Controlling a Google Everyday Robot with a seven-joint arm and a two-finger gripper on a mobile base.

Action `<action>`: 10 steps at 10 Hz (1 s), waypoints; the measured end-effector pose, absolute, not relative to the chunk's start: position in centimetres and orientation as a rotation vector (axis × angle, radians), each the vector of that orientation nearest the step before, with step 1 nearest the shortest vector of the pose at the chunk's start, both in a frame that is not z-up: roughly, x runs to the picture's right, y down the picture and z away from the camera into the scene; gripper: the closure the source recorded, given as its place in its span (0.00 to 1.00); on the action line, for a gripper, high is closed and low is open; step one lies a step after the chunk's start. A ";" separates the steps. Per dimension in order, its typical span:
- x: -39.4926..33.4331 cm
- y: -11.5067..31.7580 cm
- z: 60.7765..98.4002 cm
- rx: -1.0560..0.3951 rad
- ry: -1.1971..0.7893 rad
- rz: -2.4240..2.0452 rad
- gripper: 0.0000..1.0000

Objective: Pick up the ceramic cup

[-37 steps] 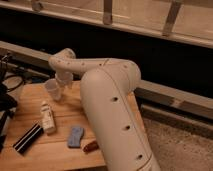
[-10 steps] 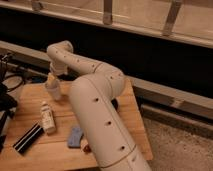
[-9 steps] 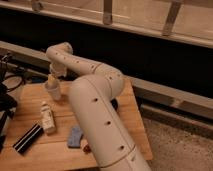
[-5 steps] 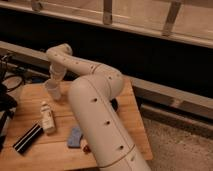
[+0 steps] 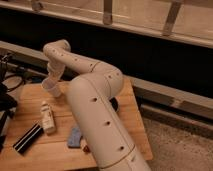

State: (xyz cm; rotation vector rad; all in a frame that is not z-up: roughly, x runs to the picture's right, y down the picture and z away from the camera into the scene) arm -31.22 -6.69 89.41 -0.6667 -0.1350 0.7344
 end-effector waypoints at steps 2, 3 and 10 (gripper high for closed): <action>-31.5 -7.1 88.1 -0.686 -0.138 0.722 0.91; -31.7 -7.2 87.7 -0.691 -0.140 0.718 0.91; -32.5 -8.8 84.3 -0.725 -0.169 0.696 0.91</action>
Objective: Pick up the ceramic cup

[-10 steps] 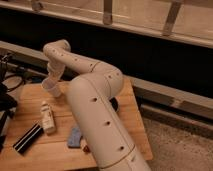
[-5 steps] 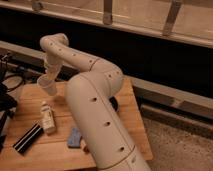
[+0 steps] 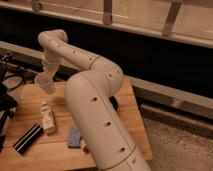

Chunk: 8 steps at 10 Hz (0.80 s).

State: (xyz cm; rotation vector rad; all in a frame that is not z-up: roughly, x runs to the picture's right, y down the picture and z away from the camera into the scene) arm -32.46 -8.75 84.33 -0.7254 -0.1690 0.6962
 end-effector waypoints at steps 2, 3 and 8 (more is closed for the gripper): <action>-32.6 -8.8 83.9 -0.730 -0.175 0.691 0.91; -32.8 -8.9 83.5 -0.735 -0.184 0.685 0.91; -33.0 -9.4 81.6 -0.754 -0.206 0.658 0.91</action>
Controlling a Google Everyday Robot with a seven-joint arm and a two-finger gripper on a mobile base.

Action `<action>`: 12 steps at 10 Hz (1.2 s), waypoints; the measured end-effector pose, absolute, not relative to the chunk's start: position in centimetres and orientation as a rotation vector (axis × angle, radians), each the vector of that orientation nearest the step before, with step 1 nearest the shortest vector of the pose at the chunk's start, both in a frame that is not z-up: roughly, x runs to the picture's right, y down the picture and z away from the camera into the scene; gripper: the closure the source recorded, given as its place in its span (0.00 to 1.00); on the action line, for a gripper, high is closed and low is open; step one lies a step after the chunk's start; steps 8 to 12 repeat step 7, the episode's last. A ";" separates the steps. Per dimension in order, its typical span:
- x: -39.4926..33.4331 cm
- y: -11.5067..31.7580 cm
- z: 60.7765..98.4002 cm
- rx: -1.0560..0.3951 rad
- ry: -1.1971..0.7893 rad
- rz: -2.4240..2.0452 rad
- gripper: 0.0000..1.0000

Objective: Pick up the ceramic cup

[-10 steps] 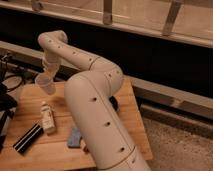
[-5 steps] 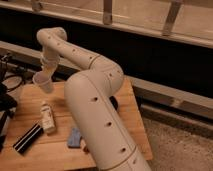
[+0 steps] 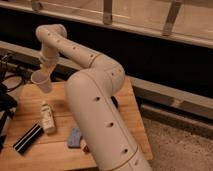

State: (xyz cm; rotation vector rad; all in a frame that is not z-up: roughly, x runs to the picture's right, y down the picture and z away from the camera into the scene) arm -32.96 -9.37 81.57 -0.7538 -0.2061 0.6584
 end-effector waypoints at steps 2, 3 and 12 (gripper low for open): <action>-32.9 -9.4 81.1 -0.759 -0.217 0.651 0.91; -32.8 -9.5 80.9 -0.761 -0.221 0.650 0.91; -33.3 -9.4 80.1 -0.767 -0.238 0.637 0.91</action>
